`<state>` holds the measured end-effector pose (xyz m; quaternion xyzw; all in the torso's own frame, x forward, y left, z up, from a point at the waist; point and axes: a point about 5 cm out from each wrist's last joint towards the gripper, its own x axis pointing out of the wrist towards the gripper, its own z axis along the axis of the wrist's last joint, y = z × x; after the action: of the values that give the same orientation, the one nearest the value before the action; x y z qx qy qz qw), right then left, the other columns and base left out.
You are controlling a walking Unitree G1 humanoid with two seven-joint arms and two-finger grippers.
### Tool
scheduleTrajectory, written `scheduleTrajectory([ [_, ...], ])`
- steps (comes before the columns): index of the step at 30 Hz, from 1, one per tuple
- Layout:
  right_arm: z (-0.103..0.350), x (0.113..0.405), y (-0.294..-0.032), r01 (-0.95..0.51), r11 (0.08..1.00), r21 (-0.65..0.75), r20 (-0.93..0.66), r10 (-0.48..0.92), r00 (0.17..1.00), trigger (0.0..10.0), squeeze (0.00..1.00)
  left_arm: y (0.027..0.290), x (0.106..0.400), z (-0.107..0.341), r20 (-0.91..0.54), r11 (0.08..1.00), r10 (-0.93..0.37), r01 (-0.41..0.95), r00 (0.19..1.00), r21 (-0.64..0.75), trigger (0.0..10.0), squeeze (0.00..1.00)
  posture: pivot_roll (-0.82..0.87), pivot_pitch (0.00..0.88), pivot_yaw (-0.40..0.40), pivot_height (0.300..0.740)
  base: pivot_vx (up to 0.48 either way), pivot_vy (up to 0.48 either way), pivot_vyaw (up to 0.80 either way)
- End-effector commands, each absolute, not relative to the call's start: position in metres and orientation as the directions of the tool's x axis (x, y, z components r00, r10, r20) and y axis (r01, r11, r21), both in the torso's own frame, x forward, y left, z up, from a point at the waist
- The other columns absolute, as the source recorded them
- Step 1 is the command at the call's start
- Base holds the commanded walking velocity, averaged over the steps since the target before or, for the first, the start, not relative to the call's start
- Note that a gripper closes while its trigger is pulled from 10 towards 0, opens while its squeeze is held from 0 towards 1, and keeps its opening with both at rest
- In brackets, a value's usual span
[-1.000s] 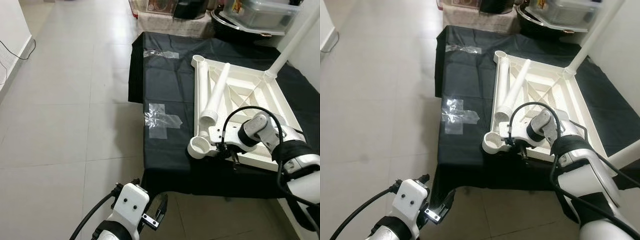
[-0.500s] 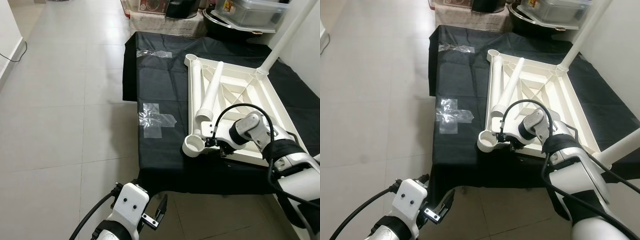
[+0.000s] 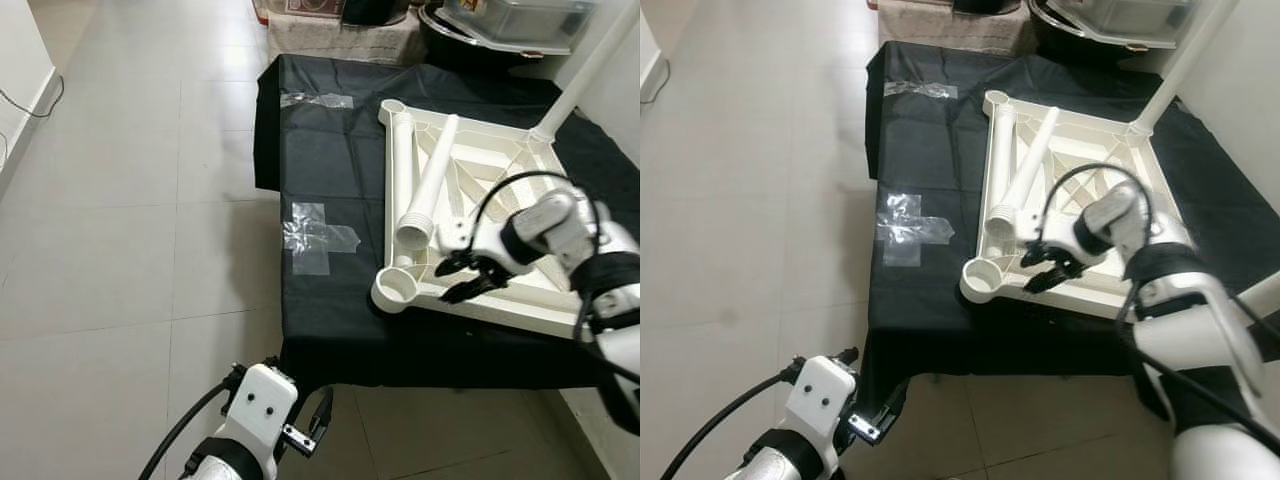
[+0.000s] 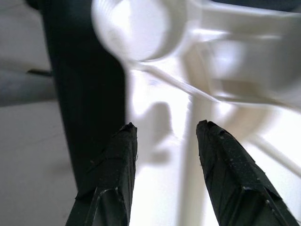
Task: Building children table
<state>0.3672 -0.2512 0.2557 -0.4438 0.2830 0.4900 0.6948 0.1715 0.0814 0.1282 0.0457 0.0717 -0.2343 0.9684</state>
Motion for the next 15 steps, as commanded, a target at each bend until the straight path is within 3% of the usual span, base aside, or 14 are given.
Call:
scheduleTrajectory([
  [1,0.273,0.365,-0.254,-0.92,0.157,-0.358,-0.769,0.508,0.387,10.0,0.0,0.079,0.17,0.123,-0.173,0.879,-0.463,0.475,0.87,0.035,10.0,0.0,0.08,0.138,-0.127,0.74,0.0,0.0,0.0],
  [6,0.284,0.364,-0.254,-0.914,0.18,-0.363,-0.714,0.578,0.397,10.0,0.0,0.08,0.171,0.123,-0.172,0.88,-0.46,0.473,0.871,0.038,10.0,0.0,0.08,0.13,-0.123,0.74,0.0,0.0,0.0],
  [8,0.316,0.365,-0.245,-0.891,0.304,-0.336,-0.431,0.792,0.433,10.0,0.0,0.083,0.174,0.121,-0.172,0.888,-0.444,0.458,0.88,0.051,10.0,0.0,0.08,0.109,-0.114,0.74,0.0,0.0,0.0],
  [11,0.322,0.367,-0.241,-0.872,0.369,-0.322,-0.298,0.835,0.463,10.0,0.0,0.084,0.175,0.12,-0.177,0.892,-0.431,0.447,0.885,0.061,10.0,0.0,0.08,0.104,-0.112,0.74,0.0,0.0,0.0],
  [12,0.324,0.371,-0.237,-0.85,0.421,-0.316,-0.212,0.842,0.496,10.0,0.0,0.085,0.176,0.119,-0.178,0.895,-0.423,0.44,0.888,0.068,10.0,0.0,0.08,0.1,-0.112,0.74,0.0,0.0,0.0],
  [14,0.301,0.386,-0.234,-0.717,0.638,-0.281,-0.099,0.724,0.683,10.0,0.0,0.09,0.181,0.119,-0.177,0.918,-0.376,0.392,0.91,0.064,10.0,0.0,0.09,0.088,-0.107,0.74,0.0,0.0,0.0],
  [15,0.301,0.386,-0.234,-0.717,0.638,-0.281,-0.099,0.724,0.683,10.0,0.0,0.09,0.181,0.119,-0.177,0.918,-0.376,0.392,0.91,0.064,10.0,0.0,0.09,0.088,-0.107,0.74,0.0,0.0,0.0],
])
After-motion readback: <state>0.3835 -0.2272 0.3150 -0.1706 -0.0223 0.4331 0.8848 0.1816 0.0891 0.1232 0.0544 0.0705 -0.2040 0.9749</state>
